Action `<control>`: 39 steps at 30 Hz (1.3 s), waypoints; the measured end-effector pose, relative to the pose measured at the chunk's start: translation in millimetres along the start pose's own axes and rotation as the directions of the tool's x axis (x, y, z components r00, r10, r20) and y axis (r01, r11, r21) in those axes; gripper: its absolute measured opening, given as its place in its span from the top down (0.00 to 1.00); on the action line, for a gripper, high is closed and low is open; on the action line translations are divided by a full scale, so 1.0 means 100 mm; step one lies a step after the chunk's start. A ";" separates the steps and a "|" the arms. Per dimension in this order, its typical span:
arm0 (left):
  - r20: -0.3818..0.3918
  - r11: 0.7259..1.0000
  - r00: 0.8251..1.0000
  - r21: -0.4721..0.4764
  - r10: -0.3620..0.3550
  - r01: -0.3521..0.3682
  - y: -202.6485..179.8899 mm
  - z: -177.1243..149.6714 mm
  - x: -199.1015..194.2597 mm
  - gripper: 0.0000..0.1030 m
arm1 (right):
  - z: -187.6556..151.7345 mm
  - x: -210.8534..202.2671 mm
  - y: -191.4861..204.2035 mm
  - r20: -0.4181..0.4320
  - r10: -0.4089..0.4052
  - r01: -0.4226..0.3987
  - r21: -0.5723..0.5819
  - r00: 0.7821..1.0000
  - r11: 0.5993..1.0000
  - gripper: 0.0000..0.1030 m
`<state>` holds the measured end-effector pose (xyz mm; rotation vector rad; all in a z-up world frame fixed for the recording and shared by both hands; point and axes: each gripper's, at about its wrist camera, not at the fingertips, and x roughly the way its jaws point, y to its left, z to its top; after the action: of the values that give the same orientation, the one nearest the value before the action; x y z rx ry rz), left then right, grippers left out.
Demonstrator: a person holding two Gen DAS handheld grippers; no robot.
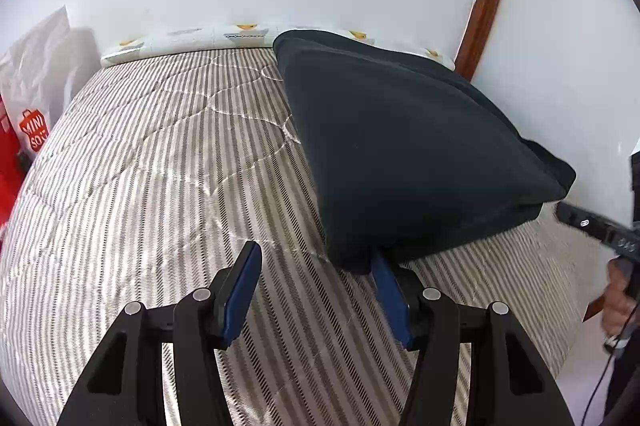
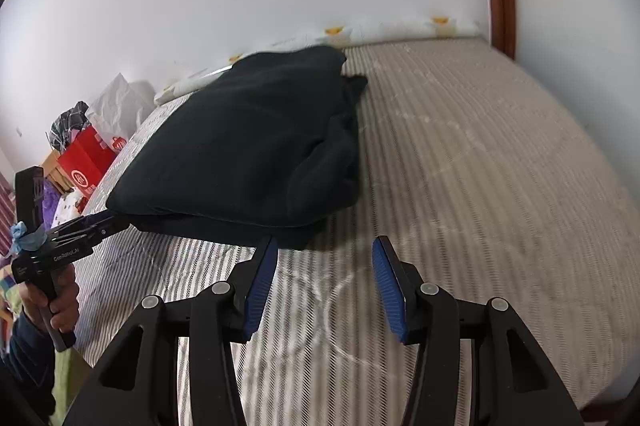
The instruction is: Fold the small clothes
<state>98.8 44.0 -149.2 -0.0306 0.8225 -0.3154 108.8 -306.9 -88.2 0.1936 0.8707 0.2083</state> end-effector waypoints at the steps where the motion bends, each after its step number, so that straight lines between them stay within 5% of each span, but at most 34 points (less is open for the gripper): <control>1: 0.002 1.000 1.000 -0.003 0.003 -0.003 -0.01 0.01 0.01 0.47 | 0.00 0.07 0.00 -0.003 0.025 -0.025 0.009 1.000 1.000 0.53; 4: 0.005 1.000 1.000 -0.006 0.004 -0.004 -0.06 0.03 0.05 0.50 | 0.06 0.36 -0.03 -0.020 0.046 -0.044 0.072 0.999 0.996 0.55; 6: 0.008 1.000 1.000 0.003 0.000 0.000 -0.10 0.04 0.07 0.68 | 0.11 0.47 -0.07 0.010 0.107 -0.107 0.104 0.994 0.989 0.83; 9: -0.003 1.000 1.000 0.001 -0.012 0.012 -0.17 0.07 0.10 0.85 | 0.22 0.46 -0.04 0.056 0.098 -0.102 0.067 0.994 0.993 0.90; 12: 0.012 0.999 0.999 0.000 -0.037 0.037 -0.24 0.06 0.07 0.87 | 0.32 0.41 -0.08 0.096 0.073 -0.078 0.044 0.993 0.996 0.91; 18: -0.023 0.999 1.000 0.047 -0.005 0.006 -0.37 -0.03 0.06 0.86 | 0.23 0.43 -0.23 0.049 0.023 -0.025 0.054 0.999 0.998 0.86; 23: -0.017 0.998 1.000 0.057 0.007 -0.006 -0.30 -0.08 -0.14 0.84 | 0.16 0.00 -0.28 0.076 -0.067 0.068 -0.006 0.995 0.998 0.81; 28: 0.056 0.999 0.998 0.049 0.006 -0.009 -0.26 0.07 -0.39 0.54 | 0.34 -0.44 -0.23 0.167 -0.052 0.056 -0.020 0.985 0.998 0.74; 34: 0.090 0.999 0.996 0.052 0.002 -0.007 -0.35 0.43 -0.23 0.54 | 0.49 0.03 -0.03 0.149 -0.071 0.080 -0.057 0.986 0.995 0.71; 36: 0.076 0.999 0.997 0.047 0.009 -0.012 -0.36 0.48 -0.12 0.54 | 0.40 0.24 -0.08 0.107 -0.138 0.142 -0.029 0.985 0.989 0.73; 39: 0.011 0.999 1.000 0.048 0.010 -0.010 -0.32 0.44 0.08 0.54 | 0.30 0.28 -0.16 0.047 -0.130 0.132 -0.027 0.990 0.991 0.73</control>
<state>126.9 7.2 -120.4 0.0167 0.8044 -0.3251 150.9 -317.8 -94.4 0.1124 0.8318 0.0938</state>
